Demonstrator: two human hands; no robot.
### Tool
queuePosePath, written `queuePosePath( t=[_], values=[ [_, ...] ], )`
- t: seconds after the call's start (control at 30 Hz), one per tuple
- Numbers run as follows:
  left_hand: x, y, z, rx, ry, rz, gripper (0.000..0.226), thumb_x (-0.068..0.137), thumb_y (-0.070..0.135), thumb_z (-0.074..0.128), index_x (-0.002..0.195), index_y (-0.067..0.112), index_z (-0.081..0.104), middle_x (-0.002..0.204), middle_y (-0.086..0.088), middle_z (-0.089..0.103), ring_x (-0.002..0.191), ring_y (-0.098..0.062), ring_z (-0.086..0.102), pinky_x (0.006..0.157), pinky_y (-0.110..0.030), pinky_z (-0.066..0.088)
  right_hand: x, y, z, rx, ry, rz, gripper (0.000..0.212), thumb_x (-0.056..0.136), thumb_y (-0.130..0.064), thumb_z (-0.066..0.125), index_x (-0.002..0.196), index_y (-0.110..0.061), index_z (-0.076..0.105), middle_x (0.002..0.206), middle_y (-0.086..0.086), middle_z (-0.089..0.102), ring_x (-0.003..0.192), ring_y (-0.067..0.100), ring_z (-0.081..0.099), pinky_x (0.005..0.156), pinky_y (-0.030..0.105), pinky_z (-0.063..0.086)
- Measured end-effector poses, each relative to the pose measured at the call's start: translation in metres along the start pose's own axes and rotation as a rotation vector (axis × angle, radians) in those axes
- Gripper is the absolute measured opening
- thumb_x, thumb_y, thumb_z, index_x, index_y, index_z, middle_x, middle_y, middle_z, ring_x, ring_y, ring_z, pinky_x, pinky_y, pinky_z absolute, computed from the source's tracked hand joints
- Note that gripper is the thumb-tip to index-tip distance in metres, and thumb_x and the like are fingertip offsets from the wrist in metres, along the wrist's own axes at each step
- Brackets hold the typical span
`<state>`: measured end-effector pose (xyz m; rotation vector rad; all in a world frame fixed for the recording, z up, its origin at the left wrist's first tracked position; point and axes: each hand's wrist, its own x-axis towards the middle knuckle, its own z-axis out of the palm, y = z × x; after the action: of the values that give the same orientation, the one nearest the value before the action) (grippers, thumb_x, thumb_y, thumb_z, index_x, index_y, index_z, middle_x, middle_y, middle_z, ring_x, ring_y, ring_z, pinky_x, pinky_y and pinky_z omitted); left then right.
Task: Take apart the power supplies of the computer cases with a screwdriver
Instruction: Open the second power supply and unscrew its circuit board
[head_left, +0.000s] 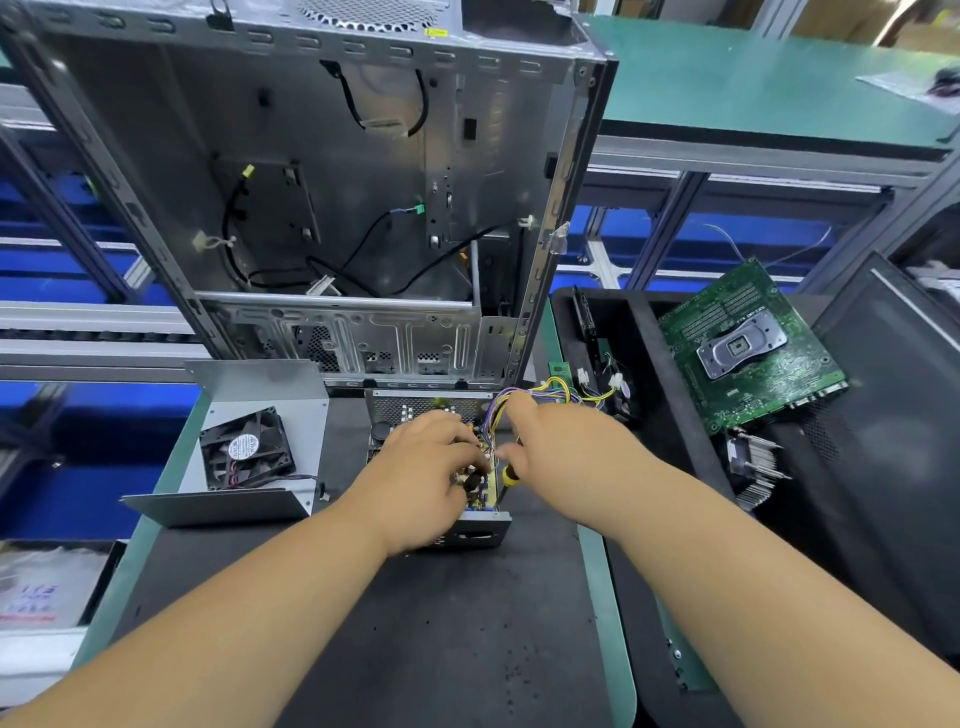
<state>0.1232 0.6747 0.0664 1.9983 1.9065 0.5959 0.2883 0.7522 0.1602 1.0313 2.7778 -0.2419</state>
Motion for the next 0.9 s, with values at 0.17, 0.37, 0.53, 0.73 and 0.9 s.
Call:
queuePosePath(
  t=[0.17, 0.37, 0.53, 0.73, 0.9],
  values=[
    [0.001, 0.002, -0.001, -0.015, 0.000, -0.006, 0.048, 0.072, 0.012, 0.048, 0.111, 0.025, 0.072, 0.122, 0.011, 0.058, 0.129, -0.015, 0.037, 0.111, -0.034, 0.026, -0.007, 0.011, -0.004, 0.245, -0.024, -0.073, 0.020, 0.098, -0.028, 0.059, 0.095, -0.020, 0.041, 0.083, -0.007, 0.048, 0.079, 0.019, 0.044, 0.065, 0.034, 0.029],
    [0.000, 0.001, -0.002, -0.015, -0.002, -0.008, 0.051, 0.068, 0.016, 0.043, 0.109, 0.025, 0.072, 0.121, 0.013, 0.058, 0.128, -0.015, 0.038, 0.111, -0.039, 0.028, -0.009, 0.010, -0.003, 0.400, -0.035, -0.221, 0.011, 0.090, -0.009, 0.063, 0.100, -0.015, 0.064, 0.096, -0.003, 0.058, 0.089, 0.011, 0.047, 0.081, 0.028, 0.042],
    [0.000, 0.001, -0.002, -0.015, -0.014, -0.017, 0.051, 0.070, 0.017, 0.044, 0.114, 0.023, 0.070, 0.122, 0.012, 0.057, 0.129, -0.015, 0.036, 0.112, -0.037, 0.026, -0.007, 0.003, 0.003, 0.144, 0.063, -0.062, 0.030, 0.101, -0.049, 0.043, 0.091, -0.024, 0.054, 0.078, -0.004, 0.055, 0.080, 0.019, 0.050, 0.066, 0.036, 0.042],
    [0.000, 0.003, 0.001, -0.016, 0.012, -0.008, 0.050, 0.068, 0.017, 0.044, 0.107, 0.025, 0.074, 0.119, 0.011, 0.060, 0.127, -0.015, 0.039, 0.109, -0.035, 0.029, -0.011, 0.009, 0.007, 0.370, 0.034, -0.073, 0.019, 0.099, -0.019, 0.052, 0.116, -0.018, 0.044, 0.096, -0.005, 0.055, 0.091, 0.019, 0.046, 0.078, 0.037, 0.042],
    [0.003, -0.001, -0.002, 0.013, 0.005, -0.006, 0.051, 0.067, 0.018, 0.042, 0.108, 0.023, 0.074, 0.119, 0.011, 0.060, 0.127, -0.018, 0.042, 0.108, -0.040, 0.033, -0.013, 0.006, 0.008, 0.183, 0.104, -0.039, 0.017, 0.097, -0.032, 0.047, 0.109, -0.019, 0.043, 0.089, -0.006, 0.053, 0.093, 0.024, 0.051, 0.075, 0.039, 0.045]
  ],
)
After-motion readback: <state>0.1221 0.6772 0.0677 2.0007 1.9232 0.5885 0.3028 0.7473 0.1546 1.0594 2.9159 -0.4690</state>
